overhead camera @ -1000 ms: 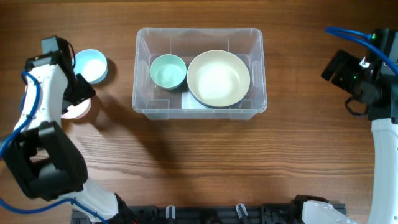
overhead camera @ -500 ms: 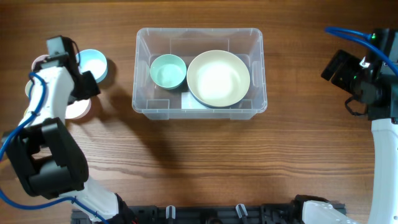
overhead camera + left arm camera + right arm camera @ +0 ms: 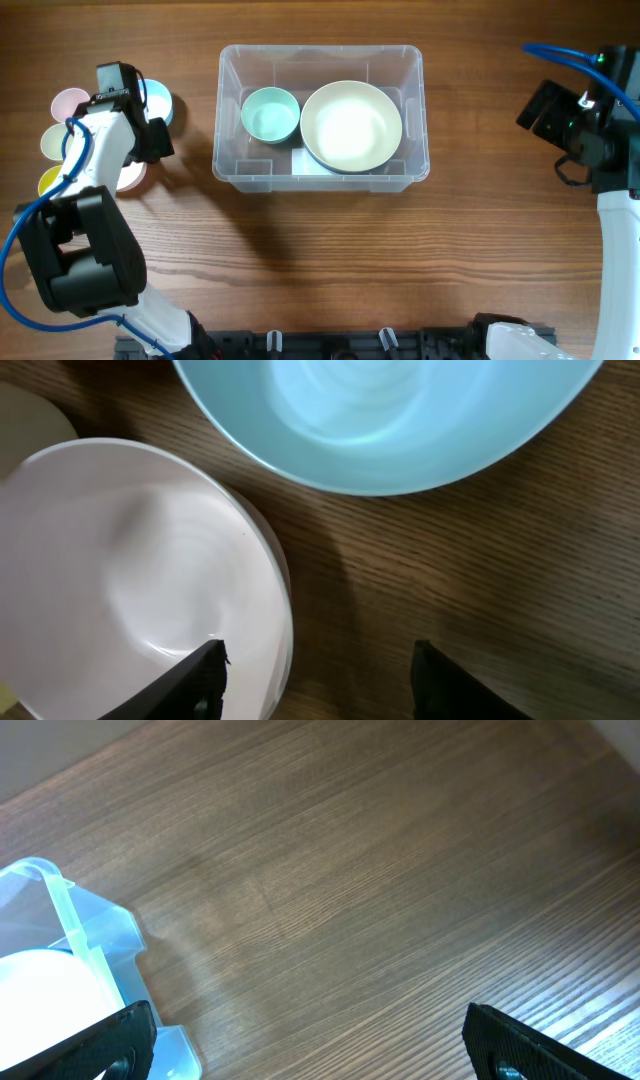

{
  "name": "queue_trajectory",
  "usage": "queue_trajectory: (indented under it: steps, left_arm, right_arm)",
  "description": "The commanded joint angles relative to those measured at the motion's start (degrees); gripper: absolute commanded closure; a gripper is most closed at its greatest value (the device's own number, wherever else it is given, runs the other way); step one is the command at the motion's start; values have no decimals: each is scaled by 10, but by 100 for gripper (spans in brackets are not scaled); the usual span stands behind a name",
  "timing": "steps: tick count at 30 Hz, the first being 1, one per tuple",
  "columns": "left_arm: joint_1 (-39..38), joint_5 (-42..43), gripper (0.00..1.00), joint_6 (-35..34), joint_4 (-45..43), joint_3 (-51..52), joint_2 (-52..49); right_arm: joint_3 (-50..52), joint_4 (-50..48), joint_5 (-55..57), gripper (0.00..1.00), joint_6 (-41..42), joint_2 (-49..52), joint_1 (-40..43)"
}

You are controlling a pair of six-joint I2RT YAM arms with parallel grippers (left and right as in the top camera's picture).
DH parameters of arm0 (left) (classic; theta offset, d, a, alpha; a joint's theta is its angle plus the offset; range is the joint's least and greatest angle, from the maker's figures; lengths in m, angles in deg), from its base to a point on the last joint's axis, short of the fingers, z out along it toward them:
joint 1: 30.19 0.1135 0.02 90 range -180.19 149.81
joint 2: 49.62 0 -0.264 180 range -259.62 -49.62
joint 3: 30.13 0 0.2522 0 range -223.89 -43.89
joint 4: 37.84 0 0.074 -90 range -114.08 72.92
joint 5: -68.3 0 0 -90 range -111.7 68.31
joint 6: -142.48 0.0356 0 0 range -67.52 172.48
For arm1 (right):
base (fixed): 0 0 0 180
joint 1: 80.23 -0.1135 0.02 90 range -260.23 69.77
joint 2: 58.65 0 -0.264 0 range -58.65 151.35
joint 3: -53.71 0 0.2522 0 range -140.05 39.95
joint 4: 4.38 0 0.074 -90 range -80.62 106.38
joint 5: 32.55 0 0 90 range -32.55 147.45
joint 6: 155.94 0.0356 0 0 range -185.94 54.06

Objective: Pack container
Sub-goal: 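Lower the left gripper onto the pink bowl rim and grasp it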

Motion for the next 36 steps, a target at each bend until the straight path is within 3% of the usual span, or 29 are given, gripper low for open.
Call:
queue_trajectory:
  steps: [1, 6, 10, 22, 27, 36]
  left_arm:
    - [1, -12, 41, 9, -3, 3, -24]
    - [1, -12, 43, 9, -10, 3, -45]
    - [2, -19, 58, 7, -13, 3, -46]
    - [2, -19, 81, 7, -9, 3, -46]
    - [2, -18, 96, 7, -7, 3, -46]
    - [-5, -16, 96, 7, 6, 1, -20]
  right_arm:
    - [-11, -2, 10, 0, 7, 5, 2]
    - [-11, -2, 10, 0, 7, 5, 2]
    - [-11, -2, 10, 0, 7, 5, 2]
    - [-11, -2, 10, 0, 7, 5, 2]
    - [-11, -2, 10, 0, 7, 5, 2]
    - [-11, -2, 10, 1, 7, 5, 2]
